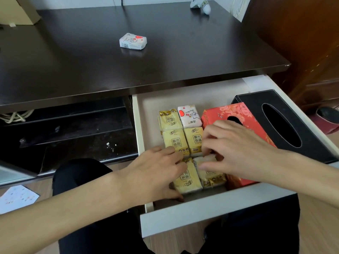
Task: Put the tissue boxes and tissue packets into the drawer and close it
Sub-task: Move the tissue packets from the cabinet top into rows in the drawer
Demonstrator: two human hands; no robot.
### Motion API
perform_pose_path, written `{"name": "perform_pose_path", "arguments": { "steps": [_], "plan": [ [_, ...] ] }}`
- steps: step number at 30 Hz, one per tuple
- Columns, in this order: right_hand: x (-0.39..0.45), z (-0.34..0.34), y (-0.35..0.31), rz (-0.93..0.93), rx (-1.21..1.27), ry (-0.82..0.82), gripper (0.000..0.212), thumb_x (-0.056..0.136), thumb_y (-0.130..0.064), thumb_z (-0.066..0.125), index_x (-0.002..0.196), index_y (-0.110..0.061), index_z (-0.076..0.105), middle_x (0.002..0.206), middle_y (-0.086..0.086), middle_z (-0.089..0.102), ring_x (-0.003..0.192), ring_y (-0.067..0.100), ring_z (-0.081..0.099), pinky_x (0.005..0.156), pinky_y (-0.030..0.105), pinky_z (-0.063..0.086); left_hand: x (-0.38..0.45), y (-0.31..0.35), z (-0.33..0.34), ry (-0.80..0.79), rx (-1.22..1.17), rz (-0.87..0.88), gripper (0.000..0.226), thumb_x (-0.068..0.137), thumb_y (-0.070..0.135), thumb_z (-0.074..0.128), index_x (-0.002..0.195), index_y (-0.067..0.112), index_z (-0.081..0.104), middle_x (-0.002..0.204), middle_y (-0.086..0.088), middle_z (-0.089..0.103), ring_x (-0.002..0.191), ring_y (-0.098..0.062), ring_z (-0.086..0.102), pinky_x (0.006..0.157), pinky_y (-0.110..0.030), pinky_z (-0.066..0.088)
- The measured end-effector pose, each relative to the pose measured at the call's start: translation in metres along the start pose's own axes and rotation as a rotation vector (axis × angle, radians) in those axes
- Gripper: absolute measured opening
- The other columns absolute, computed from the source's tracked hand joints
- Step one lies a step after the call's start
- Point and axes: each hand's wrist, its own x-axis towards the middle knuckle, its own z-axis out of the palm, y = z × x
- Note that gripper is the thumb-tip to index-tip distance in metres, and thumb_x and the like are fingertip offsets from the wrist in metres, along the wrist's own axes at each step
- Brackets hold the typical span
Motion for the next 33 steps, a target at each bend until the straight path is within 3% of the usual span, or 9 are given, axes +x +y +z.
{"name": "perform_pose_path", "arguments": {
  "steps": [5,8,12,15,18,21,24,30,33],
  "plan": [
    [0.023,-0.028,0.03,0.115,0.209,0.208,0.027,0.089,-0.063,0.053,0.083,-0.04,0.066,0.094,-0.022,0.058,0.097,0.004,0.05,0.072,0.028,0.042,-0.005,-0.021,-0.02,0.021,-0.079,-0.088,0.056,0.084,0.076,0.042,0.104,0.027,0.058,0.106,0.011,0.056,0.098,-0.011,0.051,0.076,-0.028,0.045],
    [0.059,-0.045,0.046,0.169,0.356,0.289,0.024,0.088,-0.057,0.057,0.083,-0.038,0.069,0.088,-0.022,0.066,0.088,0.001,0.059,0.073,0.038,0.05,-0.01,-0.055,-0.047,0.122,-0.108,-0.22,0.048,0.087,0.071,0.04,0.1,0.029,0.06,0.101,0.014,0.055,0.096,-0.009,0.052,0.077,-0.033,0.049],
    [0.136,-0.065,0.059,0.257,0.496,0.382,0.011,0.085,-0.045,0.069,0.085,-0.034,0.072,0.079,-0.02,0.072,0.08,0.003,0.068,0.081,0.038,0.056,-0.003,-0.127,-0.081,0.288,-0.079,-0.469,0.026,0.087,0.057,0.052,0.081,0.032,0.054,0.085,0.015,0.054,0.083,-0.009,0.054,0.068,-0.036,0.05],
    [0.205,-0.076,0.066,0.297,0.565,0.375,0.014,0.088,-0.039,0.069,0.1,-0.033,0.071,0.089,-0.019,0.072,0.09,0.011,0.069,0.09,0.04,0.055,0.013,-0.198,-0.097,0.309,-0.159,-0.705,0.017,0.087,0.047,0.059,0.086,0.031,0.059,0.089,0.014,0.061,0.087,-0.015,0.06,0.074,-0.036,0.048],
    [0.268,-0.082,0.07,0.351,0.594,0.352,0.045,0.089,-0.039,0.071,0.13,-0.024,0.063,0.121,-0.006,0.069,0.112,0.021,0.065,0.096,0.041,0.052,0.03,-0.258,-0.102,0.296,-0.198,-0.835,0.024,0.088,0.037,0.061,0.108,0.023,0.063,0.11,0.001,0.066,0.102,-0.025,0.061,0.088,-0.04,0.049],
    [0.319,-0.083,0.07,0.381,0.55,0.329,0.079,0.084,-0.048,0.077,0.149,-0.014,0.046,0.145,0.007,0.056,0.13,0.027,0.055,0.101,0.046,0.049,0.045,-0.294,-0.097,0.27,-0.223,-0.886,0.04,0.086,0.034,0.062,0.123,0.02,0.057,0.124,-0.004,0.062,0.11,-0.027,0.059,0.094,-0.041,0.047],
    [0.349,-0.085,0.072,0.382,0.502,0.284,0.098,0.079,-0.057,0.078,0.154,-0.012,0.036,0.149,0.01,0.049,0.137,0.03,0.044,0.105,0.05,0.045,0.059,-0.314,-0.089,0.271,-0.279,-0.924,0.056,0.084,0.034,0.064,0.136,0.019,0.05,0.138,-0.006,0.054,0.12,-0.029,0.056,0.1,-0.044,0.046],
    [0.334,-0.088,0.084,0.253,0.399,0.218,0.061,0.084,-0.057,0.072,0.131,-0.019,0.065,0.113,-0.001,0.056,0.116,0.023,0.051,0.095,0.047,0.049,0.073,-0.326,-0.082,0.285,-0.394,-0.871,0.06,0.087,0.028,0.063,0.143,0.015,0.045,0.139,-0.006,0.054,0.116,-0.025,0.058,0.1,-0.04,0.047],
    [0.298,-0.085,0.098,0.123,0.398,0.132,0.055,0.087,-0.045,0.076,0.135,-0.021,0.064,0.11,-0.006,0.054,0.102,0.015,0.054,0.089,0.039,0.049,0.074,-0.315,-0.08,0.285,-0.477,-0.753,0.048,0.091,0.022,0.06,0.137,0.016,0.052,0.126,-0.001,0.062,0.1,-0.016,0.062,0.075,-0.018,0.048]
  ]
}}
